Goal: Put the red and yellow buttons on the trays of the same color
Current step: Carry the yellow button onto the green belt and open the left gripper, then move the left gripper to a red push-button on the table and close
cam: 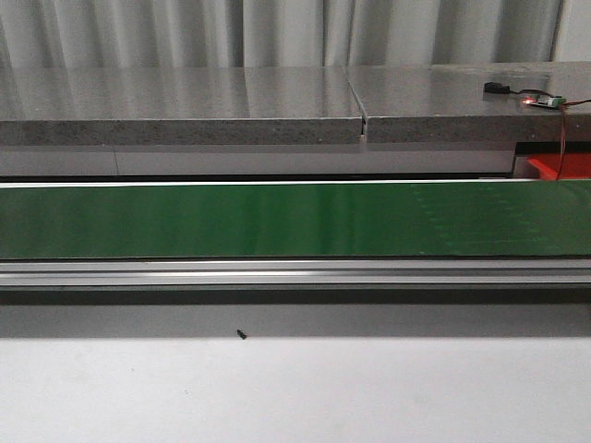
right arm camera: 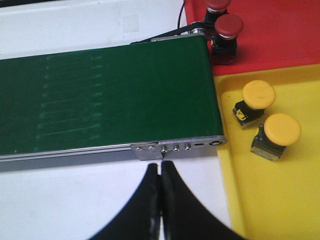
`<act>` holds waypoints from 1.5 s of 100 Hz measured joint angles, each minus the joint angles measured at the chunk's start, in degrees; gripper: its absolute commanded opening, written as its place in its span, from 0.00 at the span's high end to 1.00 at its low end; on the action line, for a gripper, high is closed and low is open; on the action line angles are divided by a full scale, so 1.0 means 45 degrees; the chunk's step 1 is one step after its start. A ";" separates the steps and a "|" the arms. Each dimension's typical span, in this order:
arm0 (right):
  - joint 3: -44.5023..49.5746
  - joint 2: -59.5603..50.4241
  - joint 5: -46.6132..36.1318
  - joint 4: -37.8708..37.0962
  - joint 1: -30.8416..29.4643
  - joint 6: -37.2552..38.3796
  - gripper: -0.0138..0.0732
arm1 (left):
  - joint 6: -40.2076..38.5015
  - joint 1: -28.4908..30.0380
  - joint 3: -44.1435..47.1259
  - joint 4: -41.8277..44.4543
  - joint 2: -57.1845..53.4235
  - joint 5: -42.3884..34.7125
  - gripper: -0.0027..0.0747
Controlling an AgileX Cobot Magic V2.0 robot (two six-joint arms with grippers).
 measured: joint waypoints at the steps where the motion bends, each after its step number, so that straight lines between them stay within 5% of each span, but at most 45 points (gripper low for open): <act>1: 0.0000 0.0000 0.0000 0.0000 0.0000 0.0000 0.92 | 0.0000 0.0002 -0.0018 -0.0026 0.0000 -0.0002 0.38; 51: 0.0000 0.0000 0.0000 0.0000 0.0000 0.0000 0.92 | -0.0144 0.0098 -0.1592 0.0538 -0.0497 0.0294 0.34; 92: 0.0000 0.0000 0.0000 0.0000 0.0000 0.0000 0.92 | -0.2662 0.1390 -0.1567 0.2691 -0.0617 0.0340 0.36; 150: 0.0000 0.0000 0.0000 0.0000 0.0000 0.0000 0.92 | -0.5261 0.1705 -0.1253 0.2273 0.1220 0.0296 0.36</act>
